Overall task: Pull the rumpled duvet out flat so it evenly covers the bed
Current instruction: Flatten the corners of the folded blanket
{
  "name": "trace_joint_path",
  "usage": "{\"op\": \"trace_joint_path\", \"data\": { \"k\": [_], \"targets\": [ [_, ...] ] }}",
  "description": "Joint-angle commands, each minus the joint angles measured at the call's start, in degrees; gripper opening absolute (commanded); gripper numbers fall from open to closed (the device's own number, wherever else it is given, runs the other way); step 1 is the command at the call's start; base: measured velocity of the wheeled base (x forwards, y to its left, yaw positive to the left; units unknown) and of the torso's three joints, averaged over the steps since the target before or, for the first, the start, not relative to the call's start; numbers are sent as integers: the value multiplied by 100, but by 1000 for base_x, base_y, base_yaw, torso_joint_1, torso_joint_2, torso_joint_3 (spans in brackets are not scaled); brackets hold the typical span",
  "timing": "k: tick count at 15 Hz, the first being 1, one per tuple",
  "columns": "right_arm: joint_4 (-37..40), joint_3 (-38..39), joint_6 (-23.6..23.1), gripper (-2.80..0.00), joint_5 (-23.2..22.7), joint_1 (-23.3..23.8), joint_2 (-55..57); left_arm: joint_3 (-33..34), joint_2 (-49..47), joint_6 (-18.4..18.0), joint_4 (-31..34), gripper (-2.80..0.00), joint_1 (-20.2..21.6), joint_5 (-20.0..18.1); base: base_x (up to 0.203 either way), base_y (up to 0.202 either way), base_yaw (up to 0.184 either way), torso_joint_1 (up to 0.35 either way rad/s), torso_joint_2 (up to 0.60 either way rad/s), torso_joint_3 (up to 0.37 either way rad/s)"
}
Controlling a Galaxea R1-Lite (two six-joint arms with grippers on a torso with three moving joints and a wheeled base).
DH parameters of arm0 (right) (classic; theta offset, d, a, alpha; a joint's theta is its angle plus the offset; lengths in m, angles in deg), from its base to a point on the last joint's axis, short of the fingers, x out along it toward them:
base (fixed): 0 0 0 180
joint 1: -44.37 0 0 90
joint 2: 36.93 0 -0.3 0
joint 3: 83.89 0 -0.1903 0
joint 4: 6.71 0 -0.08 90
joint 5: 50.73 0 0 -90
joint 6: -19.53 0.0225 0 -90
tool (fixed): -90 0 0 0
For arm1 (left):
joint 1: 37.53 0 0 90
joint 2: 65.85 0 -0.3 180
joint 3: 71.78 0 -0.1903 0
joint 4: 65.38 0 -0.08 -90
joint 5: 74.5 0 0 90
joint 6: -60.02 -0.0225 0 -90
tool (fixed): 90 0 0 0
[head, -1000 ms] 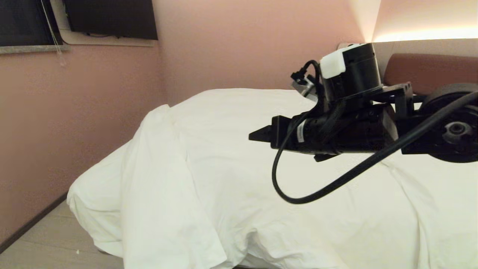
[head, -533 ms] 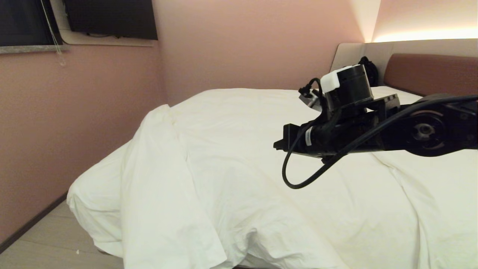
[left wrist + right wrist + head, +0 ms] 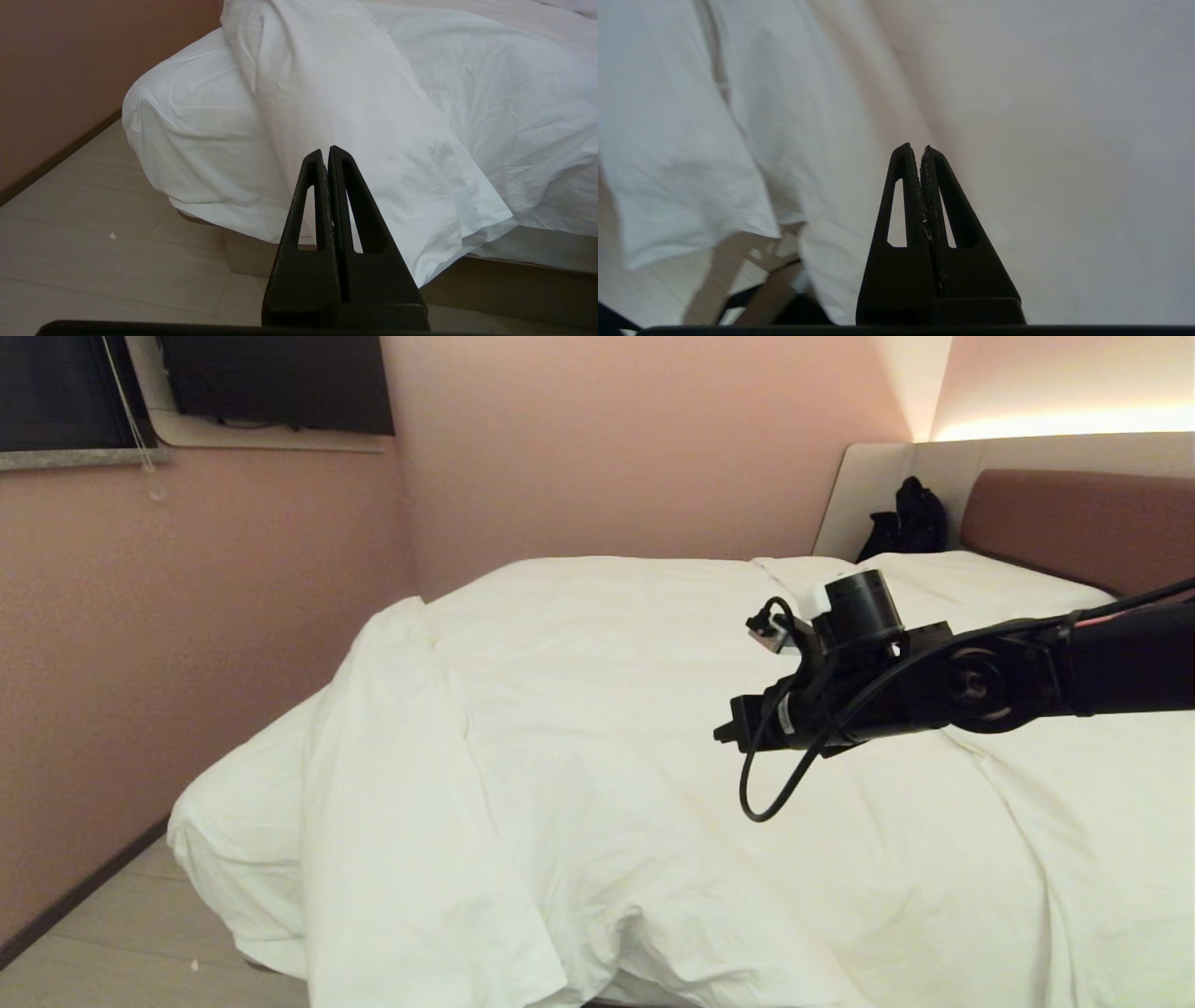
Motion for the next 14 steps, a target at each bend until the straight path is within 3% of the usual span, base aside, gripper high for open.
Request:
{"op": "trace_joint_path", "data": {
  "k": [1, 4, 5, 10, 14],
  "targets": [
    [10, 132, -1812, -280, -52, 48, 139, 0, 0, 1, -2, -280, 0, 2, 0, 0, 0, 0, 0, 0],
    [10, 186, -2033, -280, -41, 48, 233, 0, 0, 10, -2, -280, 0, 2, 0, 0, 0, 0, 0, 0],
    [7, 177, -2113, 0, -50, 48, 280, 0, 0, 10, -2, -280, 0, 2, 0, 0, 0, 0, 0, 0],
    [-52, 124, -2525, 0, -85, -5, 690, 0, 0, 1, -2, -280, 0, 2, 0, 0, 0, 0, 0, 0],
    [-250, 135, -2551, 0, -212, -408, 706, 0, 0, 10, -2, -280, 0, 2, 0, 0, 0, 0, 0, 0]
  ]
}}
